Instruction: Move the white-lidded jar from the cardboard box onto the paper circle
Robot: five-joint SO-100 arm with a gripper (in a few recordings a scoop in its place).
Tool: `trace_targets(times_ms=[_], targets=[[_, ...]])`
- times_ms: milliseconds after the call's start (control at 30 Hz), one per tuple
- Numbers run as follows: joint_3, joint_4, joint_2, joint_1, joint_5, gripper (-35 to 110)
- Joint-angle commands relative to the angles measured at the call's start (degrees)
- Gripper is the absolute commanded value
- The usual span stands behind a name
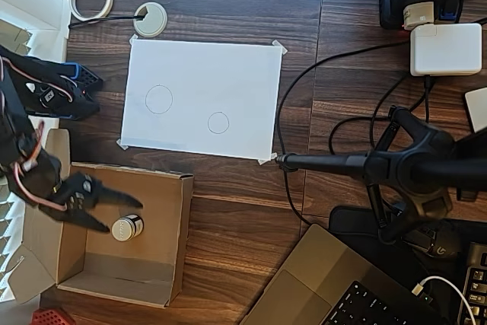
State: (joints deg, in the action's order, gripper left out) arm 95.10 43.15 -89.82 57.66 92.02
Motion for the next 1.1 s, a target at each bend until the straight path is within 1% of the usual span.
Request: trace_targets(times_ms=[0,167,467,733,1067], targets=[[-9.14,-1.14,5.8,3.96,5.54,52],[-9.67,-1.23,10.63,6.59,9.67,52],[-6.06,-1.23,13.62,10.2,17.14,52],[-3.52,-1.14,15.64,9.67,18.63,51],[-0.97,-1.14,15.91,7.56,17.31,49]])
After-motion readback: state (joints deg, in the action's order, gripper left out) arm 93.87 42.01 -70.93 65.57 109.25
